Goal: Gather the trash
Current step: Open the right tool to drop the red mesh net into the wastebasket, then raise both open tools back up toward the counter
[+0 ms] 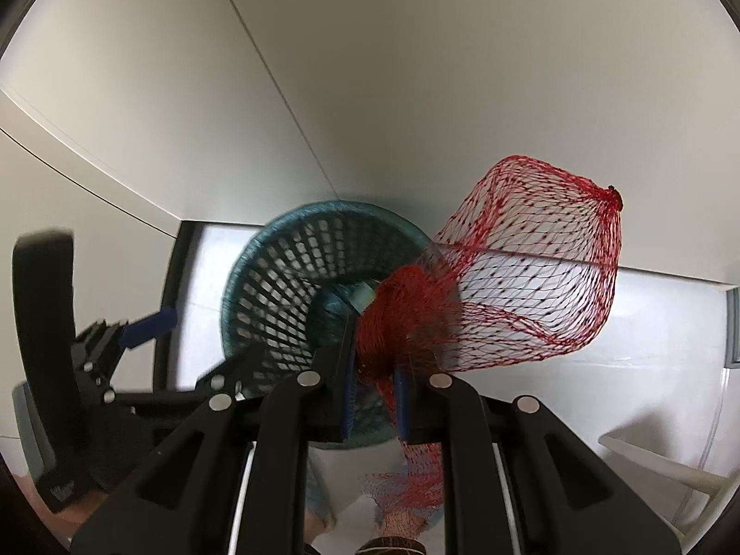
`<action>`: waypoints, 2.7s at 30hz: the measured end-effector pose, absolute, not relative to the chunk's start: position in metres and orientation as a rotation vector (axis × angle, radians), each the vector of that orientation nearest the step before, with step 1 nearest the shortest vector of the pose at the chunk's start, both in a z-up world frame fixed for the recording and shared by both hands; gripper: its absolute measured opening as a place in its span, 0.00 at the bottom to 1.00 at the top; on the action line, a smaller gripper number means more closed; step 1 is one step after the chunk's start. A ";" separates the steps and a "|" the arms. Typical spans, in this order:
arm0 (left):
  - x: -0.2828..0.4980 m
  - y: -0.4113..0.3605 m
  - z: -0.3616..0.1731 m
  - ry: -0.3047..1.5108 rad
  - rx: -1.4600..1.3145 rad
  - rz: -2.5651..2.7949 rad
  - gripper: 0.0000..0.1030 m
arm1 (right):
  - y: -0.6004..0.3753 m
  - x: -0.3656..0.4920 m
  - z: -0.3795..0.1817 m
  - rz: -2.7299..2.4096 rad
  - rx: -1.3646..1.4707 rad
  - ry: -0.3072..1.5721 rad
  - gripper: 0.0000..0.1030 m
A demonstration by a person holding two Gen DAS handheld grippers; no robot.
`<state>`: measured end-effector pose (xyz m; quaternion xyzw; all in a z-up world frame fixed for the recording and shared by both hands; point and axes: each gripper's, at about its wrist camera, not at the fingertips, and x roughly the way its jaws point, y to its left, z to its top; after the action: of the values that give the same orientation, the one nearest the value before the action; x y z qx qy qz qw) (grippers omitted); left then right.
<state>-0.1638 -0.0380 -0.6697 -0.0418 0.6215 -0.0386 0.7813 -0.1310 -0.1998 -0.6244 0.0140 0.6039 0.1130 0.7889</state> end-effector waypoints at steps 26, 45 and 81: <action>-0.159 0.039 -0.678 1.380 -0.165 0.024 0.94 | -0.132 -0.098 -0.666 0.286 -0.049 1.343 0.25; -0.159 0.041 -0.664 1.376 -0.178 0.016 0.94 | -0.149 -0.107 -0.648 0.233 -0.006 1.306 0.82; -0.183 0.052 -0.251 1.131 -0.075 -0.066 0.94 | -0.190 -0.181 -0.230 0.066 0.020 1.090 0.92</action>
<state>-0.1828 0.0515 -0.2507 -0.0356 0.5354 -0.0313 0.8433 -0.1811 -0.1903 -0.2305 0.0095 0.5182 0.0313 0.8546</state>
